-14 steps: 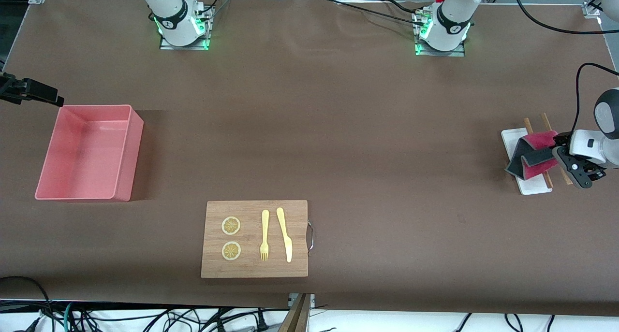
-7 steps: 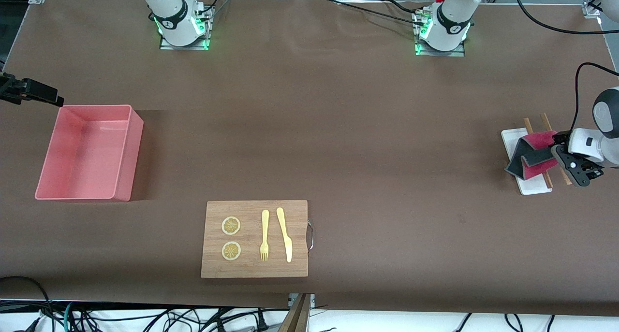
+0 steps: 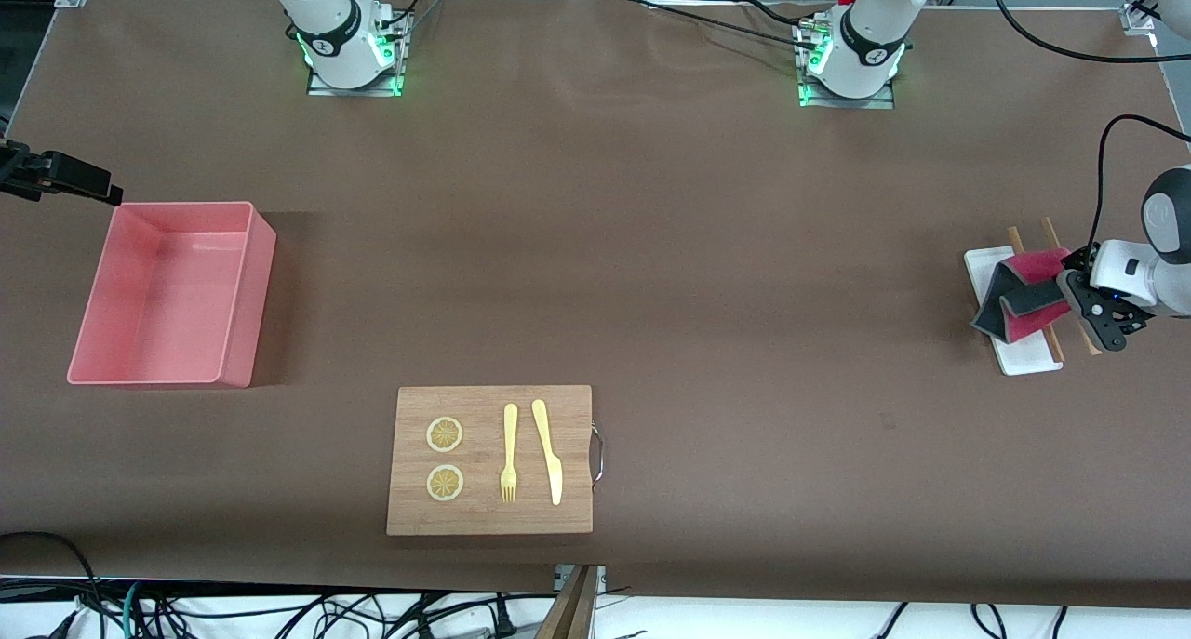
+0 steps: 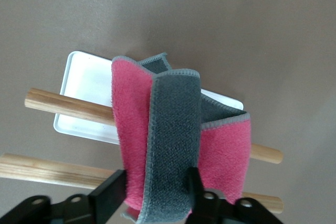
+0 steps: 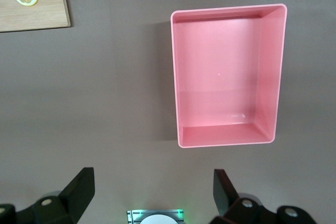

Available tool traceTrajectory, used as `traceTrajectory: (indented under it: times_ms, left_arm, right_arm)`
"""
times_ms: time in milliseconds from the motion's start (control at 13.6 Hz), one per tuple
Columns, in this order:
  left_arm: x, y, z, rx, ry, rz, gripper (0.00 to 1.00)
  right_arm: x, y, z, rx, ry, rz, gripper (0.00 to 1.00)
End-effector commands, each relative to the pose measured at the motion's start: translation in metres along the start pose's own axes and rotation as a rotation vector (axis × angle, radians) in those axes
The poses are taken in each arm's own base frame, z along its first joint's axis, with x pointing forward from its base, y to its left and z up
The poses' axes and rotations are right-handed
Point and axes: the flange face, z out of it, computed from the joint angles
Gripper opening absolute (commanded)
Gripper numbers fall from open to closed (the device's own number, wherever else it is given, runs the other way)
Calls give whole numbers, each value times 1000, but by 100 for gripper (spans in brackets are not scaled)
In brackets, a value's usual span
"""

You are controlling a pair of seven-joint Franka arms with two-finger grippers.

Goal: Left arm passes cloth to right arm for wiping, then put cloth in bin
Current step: 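Close the left gripper on the cloth and lift it off the tray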

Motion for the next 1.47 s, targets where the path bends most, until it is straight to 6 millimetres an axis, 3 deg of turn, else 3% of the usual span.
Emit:
traceTrajectory:
  times_ms: [0,147,367,588,808,955,1176,1396]
  left_arm:
    - [-4,6,6,-32,35,45,20]
    - [-1,6,0,-24,35,55,0]
    - [-3,4,-14,-3,34,53,0]
    - [-8,1,-59,-31,40,35,0]
    - [-5,7,-118,-79,55,20,0]
    - [32,20,-158,-83,59,25,0]
    - [121,57,-202,-106,68,-43,0]
    - [211,104,-224,-170,141,-142,0]
  right_arm:
    - [2,1,-6,-1,12,2,100]
    - [2,1,-6,-1,12,2,100]
    - [2,1,-6,-1,12,4,100]
    - [2,1,-6,-1,12,4,100]
    - [2,1,-6,-1,12,4,100]
    - [2,1,-6,-1,12,4,100]
    - [2,1,-6,-1,12,-2,100]
    - [2,0,-4,1,7,-2,100]
